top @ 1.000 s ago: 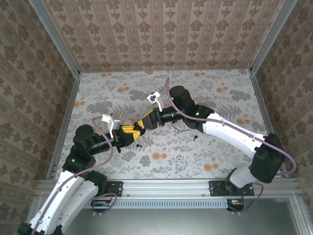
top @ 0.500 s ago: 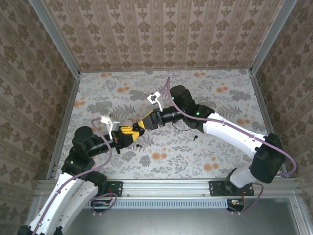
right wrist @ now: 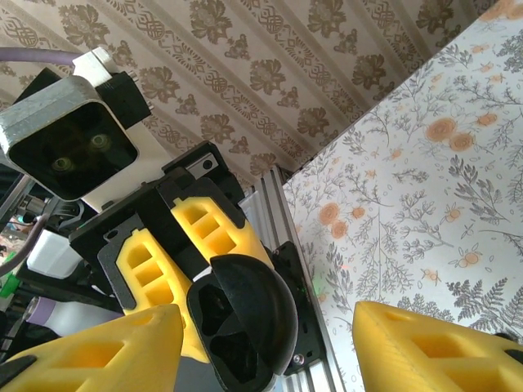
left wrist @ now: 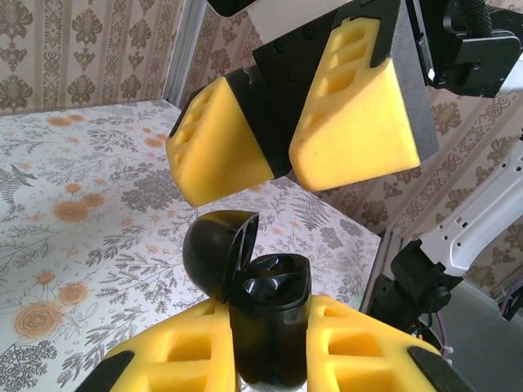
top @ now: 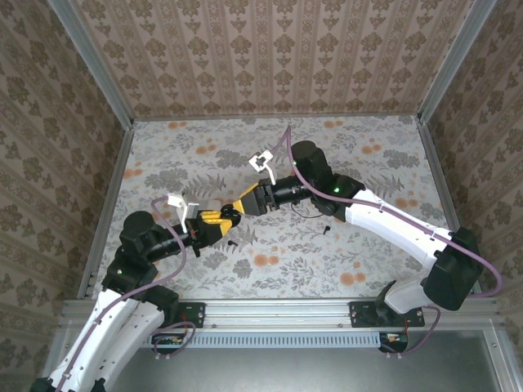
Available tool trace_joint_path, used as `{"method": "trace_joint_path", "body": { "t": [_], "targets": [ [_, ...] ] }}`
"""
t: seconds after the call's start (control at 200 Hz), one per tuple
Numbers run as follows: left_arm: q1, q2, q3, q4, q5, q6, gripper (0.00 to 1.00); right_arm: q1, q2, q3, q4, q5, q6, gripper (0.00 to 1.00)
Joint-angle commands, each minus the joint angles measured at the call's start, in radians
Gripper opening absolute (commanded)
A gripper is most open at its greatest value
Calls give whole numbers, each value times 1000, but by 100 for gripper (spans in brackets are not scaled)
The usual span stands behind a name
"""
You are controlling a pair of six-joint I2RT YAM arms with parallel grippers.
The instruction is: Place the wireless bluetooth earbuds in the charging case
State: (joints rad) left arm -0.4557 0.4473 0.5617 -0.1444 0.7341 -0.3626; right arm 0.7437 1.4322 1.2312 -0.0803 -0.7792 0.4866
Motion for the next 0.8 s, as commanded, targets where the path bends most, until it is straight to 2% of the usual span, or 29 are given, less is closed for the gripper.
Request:
{"method": "trace_joint_path", "body": {
  "t": [0.0, 0.225, 0.445, 0.68, 0.795],
  "targets": [
    [27, -24, 12, -36, -3, 24, 0, -6, -34, 3, -17, 5, -13, 58],
    [49, -72, 46, -187, -39, 76, 0, -24, 18, 12, -181, 204, -51, 54],
    [54, -125, 69, -238, -39, 76, 0, -25, 173, 37, -220, 231, -87, 52],
    [56, -155, 106, -293, -51, 82, 0, 62, 445, 293, -518, 335, -276, 50],
    [56, -165, 122, -302, -56, 82, 0, 102, 551, 389, -596, 363, -333, 50]
  ]
}}
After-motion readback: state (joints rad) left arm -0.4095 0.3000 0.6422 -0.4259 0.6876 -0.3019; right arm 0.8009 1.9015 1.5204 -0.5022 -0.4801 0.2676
